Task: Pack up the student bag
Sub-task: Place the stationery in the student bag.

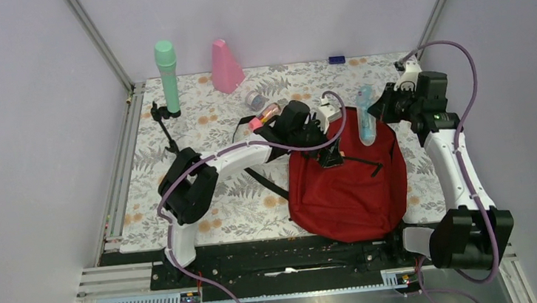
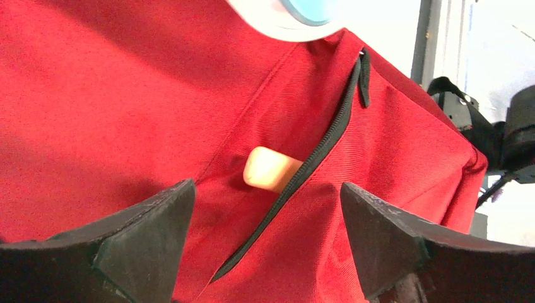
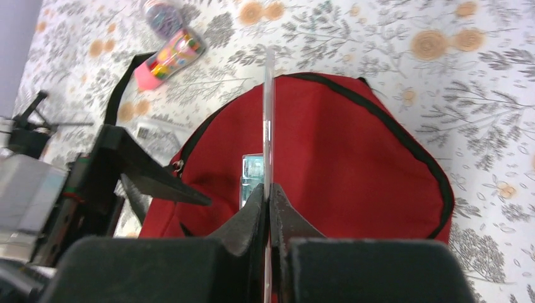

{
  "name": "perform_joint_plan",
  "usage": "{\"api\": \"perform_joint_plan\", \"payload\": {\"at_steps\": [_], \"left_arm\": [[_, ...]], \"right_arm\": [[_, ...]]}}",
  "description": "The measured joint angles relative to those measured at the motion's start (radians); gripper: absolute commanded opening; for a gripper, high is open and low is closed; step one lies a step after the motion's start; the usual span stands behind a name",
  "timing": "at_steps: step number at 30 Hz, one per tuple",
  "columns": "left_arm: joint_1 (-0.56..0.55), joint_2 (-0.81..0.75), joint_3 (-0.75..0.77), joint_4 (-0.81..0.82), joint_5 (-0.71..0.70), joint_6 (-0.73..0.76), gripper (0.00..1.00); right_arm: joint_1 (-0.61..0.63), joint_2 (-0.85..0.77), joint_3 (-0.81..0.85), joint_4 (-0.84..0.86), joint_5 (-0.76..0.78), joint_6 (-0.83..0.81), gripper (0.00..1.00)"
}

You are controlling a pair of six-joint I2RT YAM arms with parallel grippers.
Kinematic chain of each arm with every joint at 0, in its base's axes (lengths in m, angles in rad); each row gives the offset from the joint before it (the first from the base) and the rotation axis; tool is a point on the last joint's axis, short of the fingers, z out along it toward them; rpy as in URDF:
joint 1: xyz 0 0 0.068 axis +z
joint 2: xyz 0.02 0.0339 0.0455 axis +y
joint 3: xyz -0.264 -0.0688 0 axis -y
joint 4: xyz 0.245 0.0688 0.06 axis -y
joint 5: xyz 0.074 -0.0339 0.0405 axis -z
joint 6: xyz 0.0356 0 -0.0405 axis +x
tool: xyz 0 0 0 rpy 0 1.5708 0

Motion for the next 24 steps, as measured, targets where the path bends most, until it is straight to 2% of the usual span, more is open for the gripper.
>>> {"api": "perform_joint_plan", "payload": {"at_steps": [3,7,13,20,24], "left_arm": [[-0.003,0.034,0.029,-0.01,0.055,0.007,0.75],[-0.005,0.051,0.033,-0.029,0.09,0.014,0.54],[-0.006,0.053,0.033,-0.053,0.095,0.011,0.25],[-0.006,0.053,0.033,-0.063,0.092,0.011,0.03],[-0.008,0.053,0.033,-0.069,0.09,0.013,0.0]], "right_arm": [[-0.014,0.061,0.054,-0.046,-0.093,-0.056,0.01],[-0.018,0.134,0.085,-0.087,-0.229,-0.111,0.0],[-0.018,0.191,0.085,-0.128,-0.35,-0.177,0.0],[-0.018,0.238,0.085,-0.146,-0.455,-0.263,0.0],[-0.018,0.28,0.085,-0.162,-0.494,-0.31,0.0]]}}
